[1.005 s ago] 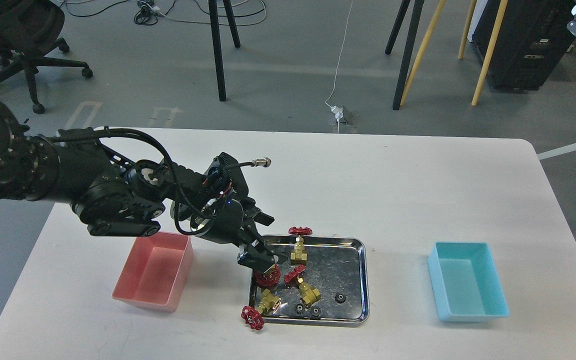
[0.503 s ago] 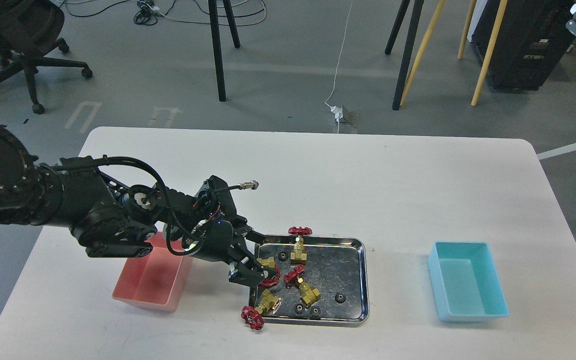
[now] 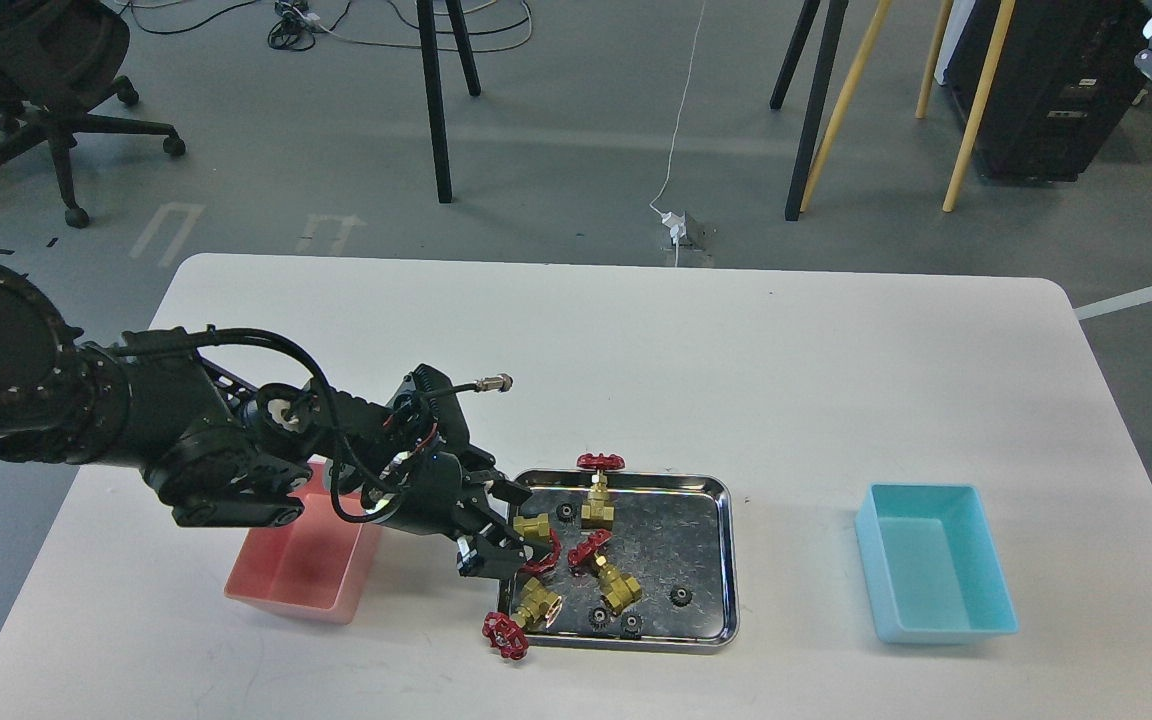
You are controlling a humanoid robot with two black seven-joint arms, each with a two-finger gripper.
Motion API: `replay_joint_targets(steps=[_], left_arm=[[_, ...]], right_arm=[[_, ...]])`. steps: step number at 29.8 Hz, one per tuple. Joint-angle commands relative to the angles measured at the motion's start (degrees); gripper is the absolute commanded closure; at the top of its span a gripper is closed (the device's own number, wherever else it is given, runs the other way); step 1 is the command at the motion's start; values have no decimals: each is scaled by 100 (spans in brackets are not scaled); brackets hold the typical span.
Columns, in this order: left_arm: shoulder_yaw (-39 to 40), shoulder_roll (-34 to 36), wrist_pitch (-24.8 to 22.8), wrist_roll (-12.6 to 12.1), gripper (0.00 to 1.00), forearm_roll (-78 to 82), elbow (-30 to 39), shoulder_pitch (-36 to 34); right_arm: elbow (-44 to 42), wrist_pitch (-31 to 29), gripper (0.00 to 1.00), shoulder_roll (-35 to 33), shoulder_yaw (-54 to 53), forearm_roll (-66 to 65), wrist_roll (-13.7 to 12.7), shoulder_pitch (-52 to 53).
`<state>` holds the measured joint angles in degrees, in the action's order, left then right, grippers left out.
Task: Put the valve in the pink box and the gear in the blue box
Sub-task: 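Lower the left gripper onto a red-handled brass valve and close it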
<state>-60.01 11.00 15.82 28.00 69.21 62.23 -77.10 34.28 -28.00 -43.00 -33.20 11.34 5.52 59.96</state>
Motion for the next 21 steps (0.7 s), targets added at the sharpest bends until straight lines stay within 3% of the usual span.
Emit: replay_joint_targets(steps=[1, 8, 16, 21], left_arm=[[15, -1, 0, 0, 37, 154, -70, 46], [33, 7, 9, 0, 47, 163, -79, 64], [42, 60, 70, 0, 88, 294, -79, 46], [103, 183, 228, 0, 94, 303, -70, 20]], right_arm=[[0, 0, 0, -7, -2, 0, 1, -2], [0, 0, 0, -16, -11, 0, 1, -55], [-9, 0, 0, -33, -20, 0, 1, -64], [-9, 0, 0, -33, -11, 0, 1, -72]])
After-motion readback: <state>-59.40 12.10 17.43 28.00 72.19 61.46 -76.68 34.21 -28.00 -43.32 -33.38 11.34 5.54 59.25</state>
